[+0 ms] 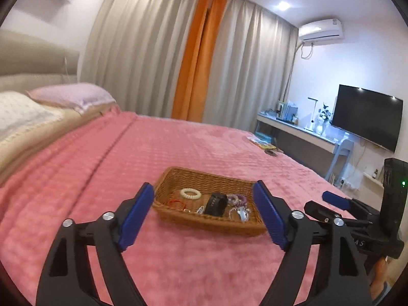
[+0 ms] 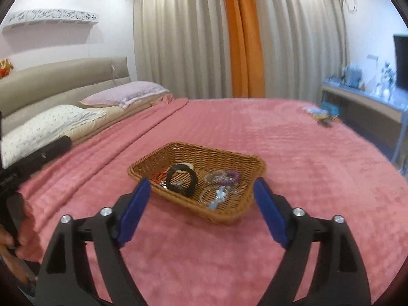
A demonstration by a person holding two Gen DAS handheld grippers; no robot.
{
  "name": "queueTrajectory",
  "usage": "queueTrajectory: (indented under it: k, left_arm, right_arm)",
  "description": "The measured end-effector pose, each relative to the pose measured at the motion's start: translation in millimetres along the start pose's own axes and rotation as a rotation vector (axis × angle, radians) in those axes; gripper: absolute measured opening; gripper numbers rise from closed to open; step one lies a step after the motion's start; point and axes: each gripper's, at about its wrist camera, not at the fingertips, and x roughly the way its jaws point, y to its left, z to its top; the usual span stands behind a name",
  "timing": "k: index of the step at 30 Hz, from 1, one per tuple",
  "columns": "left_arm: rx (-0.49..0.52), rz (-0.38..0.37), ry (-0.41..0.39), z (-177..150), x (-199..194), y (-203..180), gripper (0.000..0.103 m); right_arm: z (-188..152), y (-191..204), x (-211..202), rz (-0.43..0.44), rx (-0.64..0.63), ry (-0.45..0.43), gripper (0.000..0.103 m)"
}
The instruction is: Organize jewelry
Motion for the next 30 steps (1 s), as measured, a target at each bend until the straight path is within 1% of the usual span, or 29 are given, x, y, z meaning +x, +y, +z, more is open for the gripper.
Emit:
queueTrajectory:
  k: [3,6,9,11,15,17,21,26,30]
  left_arm:
    - [0.028,0.028,-0.018,-15,-20,-12,0.083]
    - [0.077,0.113,-0.074,-36,-34,-25,0.088]
    - [0.071,0.135,-0.092,-52,-36,-30,0.091]
    - [0.06,0.179,-0.113,-63,-35,-30,0.091]
    - [0.053,0.228,-0.105,-80,-26,-25,0.092]
    - [0.054,0.248,-0.089,-84,-22,-21,0.092]
    - [0.038,0.227,-0.071,-86,-18,-15,0.093]
    - [0.05,0.233,-0.091,-89,-22,-16,0.095]
    - [0.054,0.232,-0.08,-90,-19,-18,0.095]
  right_arm:
    - [-19,7,-21,-0.055,-0.021,-0.04,0.082]
    - [-32,7,-30,-0.065,-0.014,-0.071,0.082]
    - [-43,9,-34,-0.114,-0.027,-0.091,0.082]
    - [-49,6,-35,-0.12,-0.028,-0.093,0.082]
    - [-61,0,-28,-0.135,-0.018,-0.096,0.082]
    - [-67,-3,-25,-0.137,-0.01,-0.094,0.082]
    - [-72,-1,-20,-0.146,-0.014,-0.08,0.082]
    - [-74,-4,-19,-0.139,-0.015,-0.079,0.082]
    - [-75,-8,-16,-0.122,0.002,-0.06,0.082]
